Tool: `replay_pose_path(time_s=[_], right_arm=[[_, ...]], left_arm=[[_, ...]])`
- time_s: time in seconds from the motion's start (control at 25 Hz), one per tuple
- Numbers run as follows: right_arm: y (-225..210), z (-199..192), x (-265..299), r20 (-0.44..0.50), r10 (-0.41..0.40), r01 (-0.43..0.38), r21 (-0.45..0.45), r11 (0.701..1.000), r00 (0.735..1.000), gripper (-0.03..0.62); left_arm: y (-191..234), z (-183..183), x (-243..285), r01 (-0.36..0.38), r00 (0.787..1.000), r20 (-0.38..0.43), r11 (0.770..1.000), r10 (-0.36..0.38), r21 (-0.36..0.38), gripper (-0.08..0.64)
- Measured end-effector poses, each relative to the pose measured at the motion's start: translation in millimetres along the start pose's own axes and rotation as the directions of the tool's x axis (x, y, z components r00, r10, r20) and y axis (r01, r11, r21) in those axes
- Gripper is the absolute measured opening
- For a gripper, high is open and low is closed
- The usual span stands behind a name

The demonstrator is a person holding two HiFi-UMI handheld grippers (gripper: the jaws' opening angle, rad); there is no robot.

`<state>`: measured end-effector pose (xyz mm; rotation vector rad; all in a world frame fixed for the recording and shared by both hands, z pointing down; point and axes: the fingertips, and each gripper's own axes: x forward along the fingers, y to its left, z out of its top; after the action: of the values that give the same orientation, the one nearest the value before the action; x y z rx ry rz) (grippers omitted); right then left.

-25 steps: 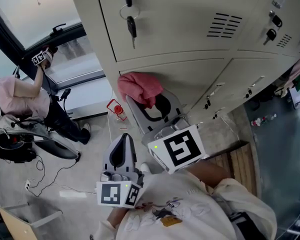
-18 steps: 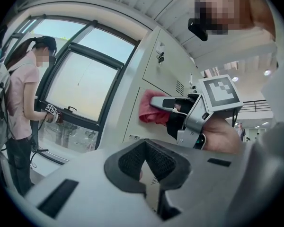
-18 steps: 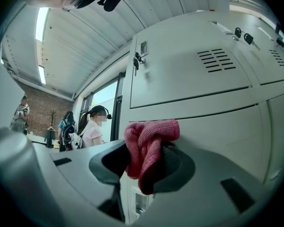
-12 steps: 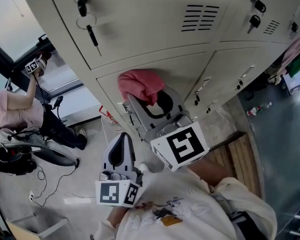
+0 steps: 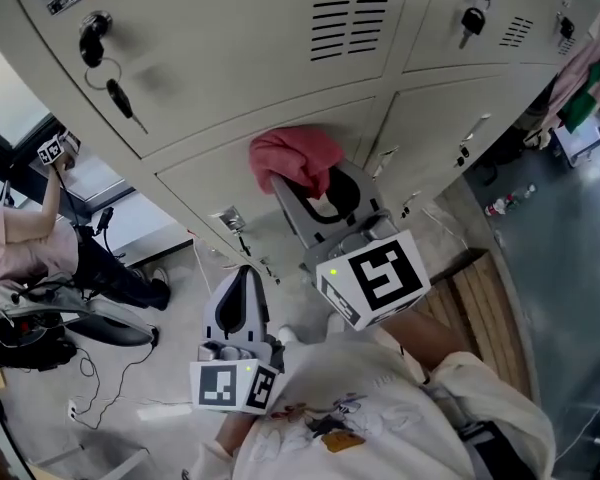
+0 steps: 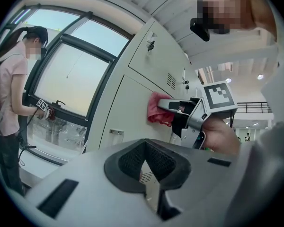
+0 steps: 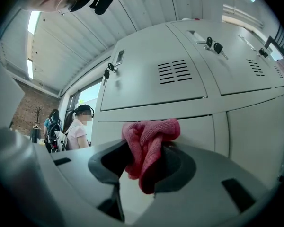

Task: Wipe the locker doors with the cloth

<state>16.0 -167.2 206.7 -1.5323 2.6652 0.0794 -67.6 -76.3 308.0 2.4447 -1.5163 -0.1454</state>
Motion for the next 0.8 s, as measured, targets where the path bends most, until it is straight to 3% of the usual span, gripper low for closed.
replay_pose_path(time_s=[0.8], right_arm=[[-93, 10, -35, 0.01, -0.162, 0.162, 0.009, 0.987, 0.987, 0.164]], left_arm=[[-16, -6, 17, 0.029, 0.999, -0.024, 1.0, -0.029, -0.002, 0.005]])
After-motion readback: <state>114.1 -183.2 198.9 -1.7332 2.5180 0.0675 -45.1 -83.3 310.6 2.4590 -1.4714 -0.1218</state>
